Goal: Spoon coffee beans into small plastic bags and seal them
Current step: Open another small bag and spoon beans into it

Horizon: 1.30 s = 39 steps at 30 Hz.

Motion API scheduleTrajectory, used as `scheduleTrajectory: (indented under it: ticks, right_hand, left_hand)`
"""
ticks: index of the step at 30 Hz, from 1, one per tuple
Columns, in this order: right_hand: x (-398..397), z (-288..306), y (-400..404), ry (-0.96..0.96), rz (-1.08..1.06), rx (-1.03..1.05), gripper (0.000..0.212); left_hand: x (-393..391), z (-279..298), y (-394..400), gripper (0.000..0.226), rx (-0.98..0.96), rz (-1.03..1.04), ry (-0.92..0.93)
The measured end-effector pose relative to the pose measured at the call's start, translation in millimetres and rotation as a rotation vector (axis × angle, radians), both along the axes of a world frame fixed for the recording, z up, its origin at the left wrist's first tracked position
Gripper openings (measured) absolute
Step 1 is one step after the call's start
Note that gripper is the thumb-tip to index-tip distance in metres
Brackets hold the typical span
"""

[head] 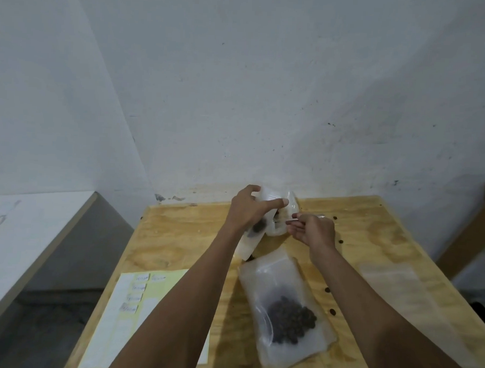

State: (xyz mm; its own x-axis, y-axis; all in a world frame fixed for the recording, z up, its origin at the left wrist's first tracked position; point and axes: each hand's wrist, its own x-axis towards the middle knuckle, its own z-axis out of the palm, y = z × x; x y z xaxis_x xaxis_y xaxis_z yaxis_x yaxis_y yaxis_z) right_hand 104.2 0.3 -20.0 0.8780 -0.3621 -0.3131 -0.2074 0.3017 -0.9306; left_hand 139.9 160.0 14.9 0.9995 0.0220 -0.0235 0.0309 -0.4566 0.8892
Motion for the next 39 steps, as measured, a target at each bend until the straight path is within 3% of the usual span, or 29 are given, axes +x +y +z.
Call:
scheduleTrajectory:
  ticks: [8,14,21,24,27,30,34,39]
  right_hand:
    - [-1,8,-6,-0.033,-0.126,0.067,0.013]
    - [-6,28,-18,-0.065,-0.222,-0.002,0.013]
    - [-17,62,-21,-0.178,-0.183,0.02,0.016]
    - [-25,72,-12,-0.201,-0.07,-0.063,0.012]
    - [-29,74,-2,-0.237,0.081,-0.273,0.011]
    - [-28,72,3,-0.28,-0.013,-0.312,0.01]
    - [-19,59,4,-0.187,-0.217,-0.166,0.009]
    - [-9,28,13,0.023,-0.171,-0.077,0.011]
  left_hand:
    - [-9,-1,16,0.09,0.091,-0.064,-0.041]
    - [-27,-3,22,0.099,0.269,-0.044,-0.212]
    - [-47,-2,23,0.104,0.367,-0.047,-0.237]
    - [-53,4,18,0.116,0.372,-0.043,-0.271]
    - [-55,4,16,0.114,0.359,-0.024,-0.322]
    - [-57,7,19,0.117,0.363,-0.023,-0.324]
    - [-57,8,32,0.118,0.351,0.022,-0.328]
    - [-53,2,44,0.107,0.285,0.083,-0.356]
